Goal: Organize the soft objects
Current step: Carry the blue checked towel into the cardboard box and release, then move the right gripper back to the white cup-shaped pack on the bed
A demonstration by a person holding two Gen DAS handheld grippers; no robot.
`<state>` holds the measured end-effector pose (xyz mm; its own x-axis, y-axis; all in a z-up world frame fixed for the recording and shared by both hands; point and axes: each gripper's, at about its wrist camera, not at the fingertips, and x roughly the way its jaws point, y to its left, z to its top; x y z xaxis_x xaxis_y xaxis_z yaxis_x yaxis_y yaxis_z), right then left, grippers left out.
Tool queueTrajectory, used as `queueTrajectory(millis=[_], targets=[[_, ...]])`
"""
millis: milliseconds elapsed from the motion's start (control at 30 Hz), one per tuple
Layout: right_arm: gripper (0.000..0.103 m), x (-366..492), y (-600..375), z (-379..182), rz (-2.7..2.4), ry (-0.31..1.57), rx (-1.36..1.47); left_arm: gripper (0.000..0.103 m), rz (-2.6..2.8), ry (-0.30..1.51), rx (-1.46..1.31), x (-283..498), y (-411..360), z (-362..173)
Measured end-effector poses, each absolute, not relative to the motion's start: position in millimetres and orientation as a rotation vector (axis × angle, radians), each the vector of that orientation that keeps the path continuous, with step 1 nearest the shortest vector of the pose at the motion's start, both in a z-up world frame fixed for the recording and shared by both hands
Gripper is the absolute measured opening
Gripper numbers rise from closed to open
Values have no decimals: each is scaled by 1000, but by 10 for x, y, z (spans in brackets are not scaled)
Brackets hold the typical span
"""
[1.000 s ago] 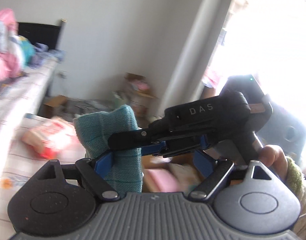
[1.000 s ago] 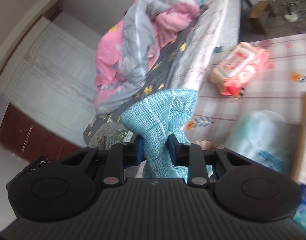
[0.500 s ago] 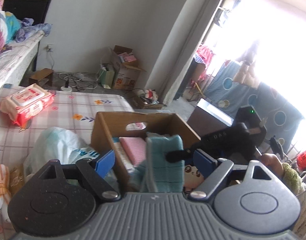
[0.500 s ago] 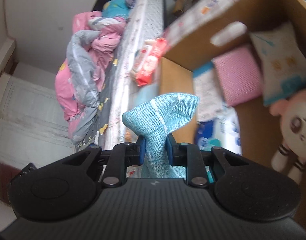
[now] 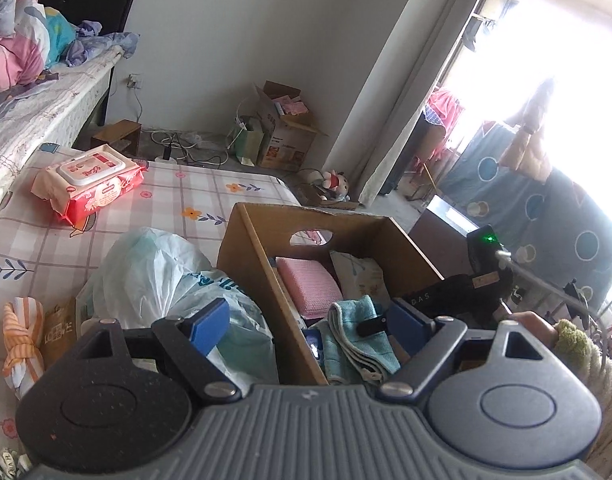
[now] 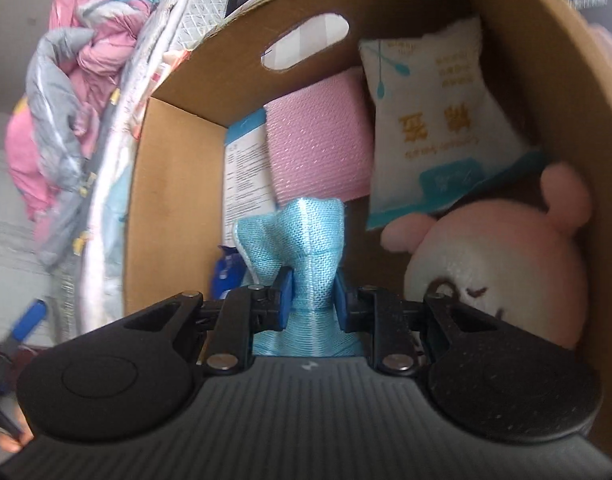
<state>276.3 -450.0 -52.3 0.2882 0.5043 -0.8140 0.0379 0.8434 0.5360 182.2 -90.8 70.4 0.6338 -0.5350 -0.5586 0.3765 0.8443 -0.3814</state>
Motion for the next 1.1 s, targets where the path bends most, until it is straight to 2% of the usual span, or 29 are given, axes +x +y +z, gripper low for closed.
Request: queueTrajectory(millis=[267, 367, 533, 700, 800, 967, 1100], targets=[[23, 2620, -3975, -429, 237, 1137, -8, 86, -525, 723, -240, 1809, -902, 666], [25, 2606, -3879, -469, 242, 1111, -106, 86, -523, 720, -246, 1801, -873, 664], [33, 2561, -3736, -439, 217, 1063, -209, 86, -517, 717, -247, 1782, -826, 661], [33, 2459, -4083, -30, 228, 972, 21, 87, -507, 699, -236, 1724, -746, 689], [33, 2417, -4222, 38, 289, 1009, 233, 87, -503, 693, -239, 1685, -697, 700], [30, 2456, -4121, -295, 264, 1146, 283, 87, -485, 695, -236, 1623, -623, 682], [24, 2536, -4134, -609, 220, 1211, 347, 88, -466, 698, -241, 1545, -522, 666]])
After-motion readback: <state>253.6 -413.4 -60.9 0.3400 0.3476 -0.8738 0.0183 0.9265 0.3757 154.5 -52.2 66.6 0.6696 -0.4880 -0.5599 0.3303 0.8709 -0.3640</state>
